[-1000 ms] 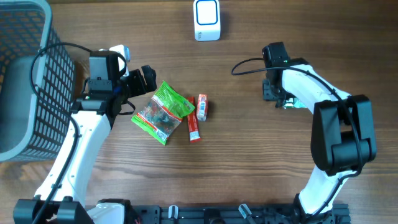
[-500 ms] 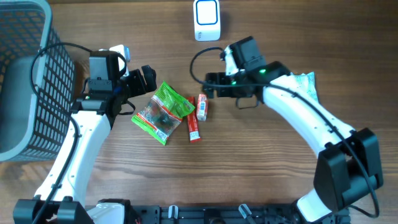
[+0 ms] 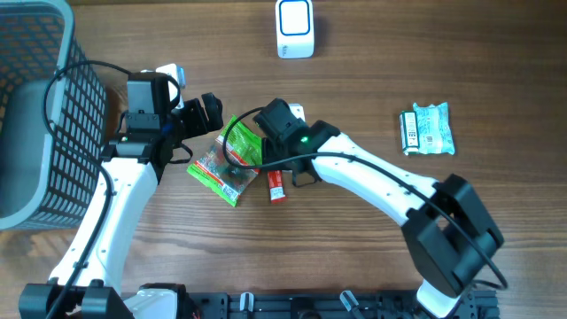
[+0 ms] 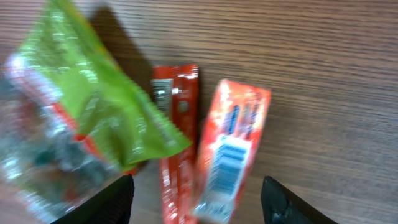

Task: Scan the item barcode
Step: 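Reach the right gripper to the red pack at table center, then grasp the red pack with the right gripper and lift it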

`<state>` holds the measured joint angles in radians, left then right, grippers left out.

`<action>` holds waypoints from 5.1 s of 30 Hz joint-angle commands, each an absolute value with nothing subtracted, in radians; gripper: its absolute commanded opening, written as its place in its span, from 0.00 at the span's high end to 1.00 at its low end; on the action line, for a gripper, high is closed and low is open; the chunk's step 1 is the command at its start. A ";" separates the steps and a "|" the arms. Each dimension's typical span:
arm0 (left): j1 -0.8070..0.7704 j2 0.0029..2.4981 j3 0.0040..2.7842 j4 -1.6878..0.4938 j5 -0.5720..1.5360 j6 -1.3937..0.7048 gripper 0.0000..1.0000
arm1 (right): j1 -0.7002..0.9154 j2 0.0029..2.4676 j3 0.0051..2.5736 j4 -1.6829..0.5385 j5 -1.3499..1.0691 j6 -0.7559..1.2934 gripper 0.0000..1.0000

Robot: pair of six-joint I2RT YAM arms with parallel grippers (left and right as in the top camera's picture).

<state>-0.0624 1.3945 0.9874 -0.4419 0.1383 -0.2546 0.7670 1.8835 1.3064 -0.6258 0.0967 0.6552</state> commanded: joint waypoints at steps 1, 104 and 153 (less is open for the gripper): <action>-0.056 1.386 0.993 -0.439 0.133 -0.239 0.00 | 0.762 1.925 1.315 -0.616 0.165 0.688 0.35; -0.056 1.386 0.993 -0.439 0.133 -0.239 0.00 | 0.398 1.898 1.163 -0.539 -0.160 0.428 0.67; -0.056 1.386 0.993 -0.439 0.133 -0.239 0.00 | 0.255 1.864 1.170 -0.586 -0.500 0.236 0.63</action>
<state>-0.0624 1.3949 0.9874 -0.4419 0.1383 -0.2546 0.2550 1.8832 1.1671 -0.5667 -0.4725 0.2821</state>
